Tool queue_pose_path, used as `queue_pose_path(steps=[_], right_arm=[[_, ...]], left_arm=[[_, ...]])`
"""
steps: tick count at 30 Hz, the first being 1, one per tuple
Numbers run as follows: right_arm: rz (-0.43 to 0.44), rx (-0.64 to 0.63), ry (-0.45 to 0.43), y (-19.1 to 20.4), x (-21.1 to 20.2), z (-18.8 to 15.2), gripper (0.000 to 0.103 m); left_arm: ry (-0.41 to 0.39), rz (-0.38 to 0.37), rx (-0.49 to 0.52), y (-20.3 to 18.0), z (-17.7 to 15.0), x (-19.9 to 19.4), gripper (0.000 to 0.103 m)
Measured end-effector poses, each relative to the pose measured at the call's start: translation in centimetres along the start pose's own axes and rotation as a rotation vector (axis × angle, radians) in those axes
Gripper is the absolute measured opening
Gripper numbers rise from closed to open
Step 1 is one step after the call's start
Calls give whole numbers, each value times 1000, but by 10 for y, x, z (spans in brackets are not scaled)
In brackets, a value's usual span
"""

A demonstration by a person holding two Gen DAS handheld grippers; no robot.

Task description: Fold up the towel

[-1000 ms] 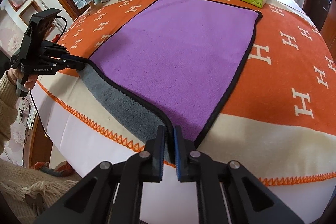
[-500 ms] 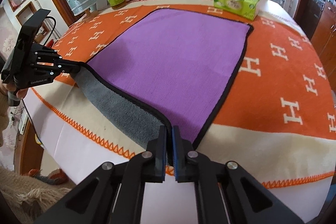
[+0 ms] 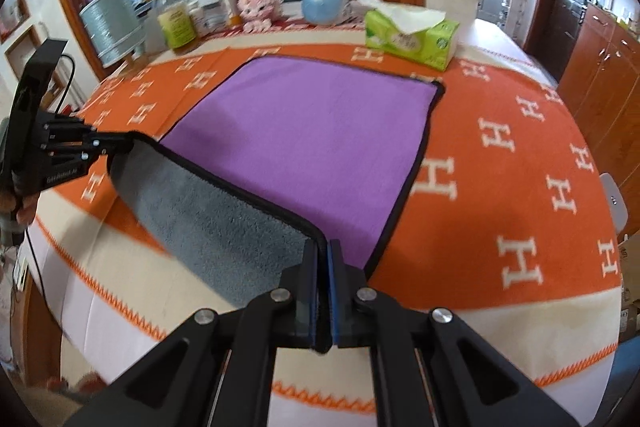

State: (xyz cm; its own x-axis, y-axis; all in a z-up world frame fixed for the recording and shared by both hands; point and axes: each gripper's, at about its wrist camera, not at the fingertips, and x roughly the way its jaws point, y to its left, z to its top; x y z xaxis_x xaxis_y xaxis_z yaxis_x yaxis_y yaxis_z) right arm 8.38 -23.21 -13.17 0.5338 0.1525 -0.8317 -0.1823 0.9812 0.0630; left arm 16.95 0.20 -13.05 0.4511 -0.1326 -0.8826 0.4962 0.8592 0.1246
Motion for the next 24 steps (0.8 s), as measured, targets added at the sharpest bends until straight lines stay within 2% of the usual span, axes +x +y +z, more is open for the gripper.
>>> queue_pose_path(steps=[9,15,24], right_arm=[[-66,68,-25,-27,31,47,4],[-99,100,-40,-45,45,71,4],[-147,139,-53,-69,68,107,4]], left_arm=[[-46,47,-53,15,50,28,3],[-76,88,-52,17,84,46,3],[-95,119,-92,24,126,68,3]])
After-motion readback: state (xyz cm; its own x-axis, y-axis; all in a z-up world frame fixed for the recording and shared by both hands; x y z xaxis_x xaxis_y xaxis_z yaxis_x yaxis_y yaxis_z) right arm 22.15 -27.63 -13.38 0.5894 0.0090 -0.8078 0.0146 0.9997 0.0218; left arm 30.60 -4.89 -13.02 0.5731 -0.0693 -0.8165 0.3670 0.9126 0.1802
